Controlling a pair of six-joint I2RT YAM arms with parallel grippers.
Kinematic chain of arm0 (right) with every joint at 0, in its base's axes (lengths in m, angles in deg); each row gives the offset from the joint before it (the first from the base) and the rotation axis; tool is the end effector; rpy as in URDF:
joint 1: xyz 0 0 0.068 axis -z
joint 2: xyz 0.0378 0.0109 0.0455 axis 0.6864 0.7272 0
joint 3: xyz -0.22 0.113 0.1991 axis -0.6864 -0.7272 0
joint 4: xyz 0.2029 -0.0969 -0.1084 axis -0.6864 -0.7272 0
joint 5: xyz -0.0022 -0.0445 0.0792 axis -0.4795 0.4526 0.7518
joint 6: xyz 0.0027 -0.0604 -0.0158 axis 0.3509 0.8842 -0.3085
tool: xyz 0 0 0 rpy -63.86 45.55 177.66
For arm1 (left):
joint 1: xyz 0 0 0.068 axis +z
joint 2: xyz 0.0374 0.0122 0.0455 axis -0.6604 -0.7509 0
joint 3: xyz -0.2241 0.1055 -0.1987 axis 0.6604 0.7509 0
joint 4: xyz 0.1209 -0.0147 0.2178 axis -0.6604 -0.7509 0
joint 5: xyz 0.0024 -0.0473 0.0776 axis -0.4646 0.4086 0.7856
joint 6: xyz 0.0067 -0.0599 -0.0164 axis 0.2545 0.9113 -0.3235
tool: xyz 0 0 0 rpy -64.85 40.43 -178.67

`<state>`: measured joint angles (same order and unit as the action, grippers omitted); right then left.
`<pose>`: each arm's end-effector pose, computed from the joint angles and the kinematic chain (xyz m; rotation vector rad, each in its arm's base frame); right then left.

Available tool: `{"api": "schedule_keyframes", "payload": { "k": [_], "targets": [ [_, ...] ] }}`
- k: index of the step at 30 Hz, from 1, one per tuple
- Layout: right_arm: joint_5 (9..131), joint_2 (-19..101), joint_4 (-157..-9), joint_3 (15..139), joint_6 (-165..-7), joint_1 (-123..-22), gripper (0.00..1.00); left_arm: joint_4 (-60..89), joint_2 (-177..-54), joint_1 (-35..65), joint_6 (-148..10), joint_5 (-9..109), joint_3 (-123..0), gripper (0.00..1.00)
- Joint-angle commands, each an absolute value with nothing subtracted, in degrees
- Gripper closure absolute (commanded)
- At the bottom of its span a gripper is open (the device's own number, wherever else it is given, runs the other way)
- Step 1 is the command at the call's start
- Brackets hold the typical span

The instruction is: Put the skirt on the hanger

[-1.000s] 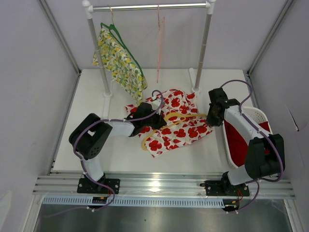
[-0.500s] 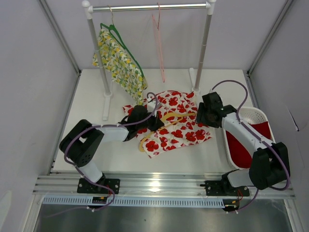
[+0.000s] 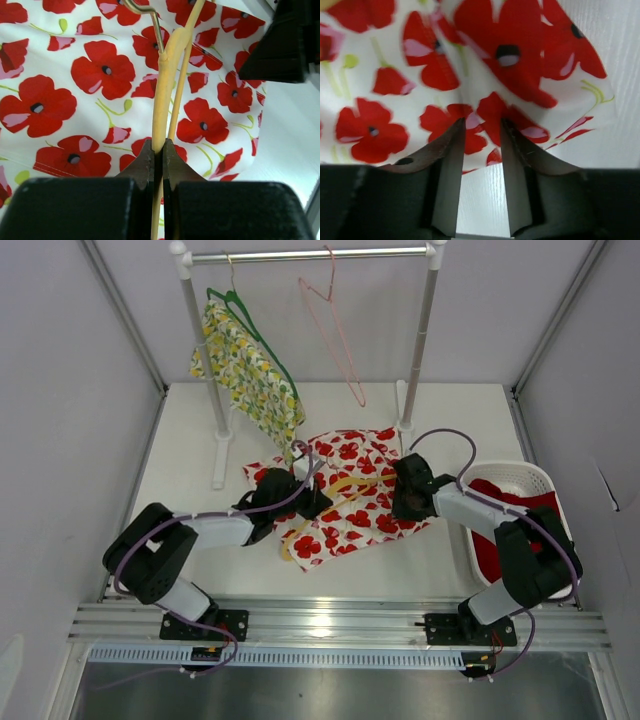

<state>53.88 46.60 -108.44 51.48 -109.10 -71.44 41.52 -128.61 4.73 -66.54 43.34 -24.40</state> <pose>0.2504 0.1259 0.2259 0.0898 2.6459 0.1500 0.2405 -0.1942 0.2229 0.5787 1.9981 -0.8198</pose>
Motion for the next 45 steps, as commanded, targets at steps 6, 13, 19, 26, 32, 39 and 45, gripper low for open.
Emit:
{"api": "schedule_keyframes", "payload": {
  "k": [6,13,19,26,32,39,45],
  "targets": [
    [53.4,48.2,-105.45,48.13,-109.82,-69.89,0.73,43.89,-120.37,5.56,-64.43,50.04,-16.9,1.0],
    [53.59,40.04,-105.8,48.04,-108.24,-72.16,0.51,43.8,-125.11,5.39,-64.61,48.02,-19.8,1.0],
    [47.18,35.35,-101.32,48.66,-111.58,-93.15,0.48,40.46,-127.31,5.39,-66.1,47.58,-23.32,1.0],
    [40.32,43.86,-89.56,49.01,-109.12,-109.08,0.43,39.49,-129.6,5.39,-66.46,45.91,-25.08,1.0],
    [38.38,51.16,-84.7,51.11,-105.61,-114.97,0.33,38.53,-131.0,5.39,-66.46,44.94,-26.04,1.0],
    [36.09,60.39,-87.42,55.33,-105.52,-117.7,0.52,38.08,-131.62,5.47,-66.63,44.33,-26.57,1.0],
    [35.65,60.49,-90.76,56.39,-107.27,-119.28,0.87,37.12,-131.45,5.47,-67.25,45.03,-27.01,1.0]
  ]
}}
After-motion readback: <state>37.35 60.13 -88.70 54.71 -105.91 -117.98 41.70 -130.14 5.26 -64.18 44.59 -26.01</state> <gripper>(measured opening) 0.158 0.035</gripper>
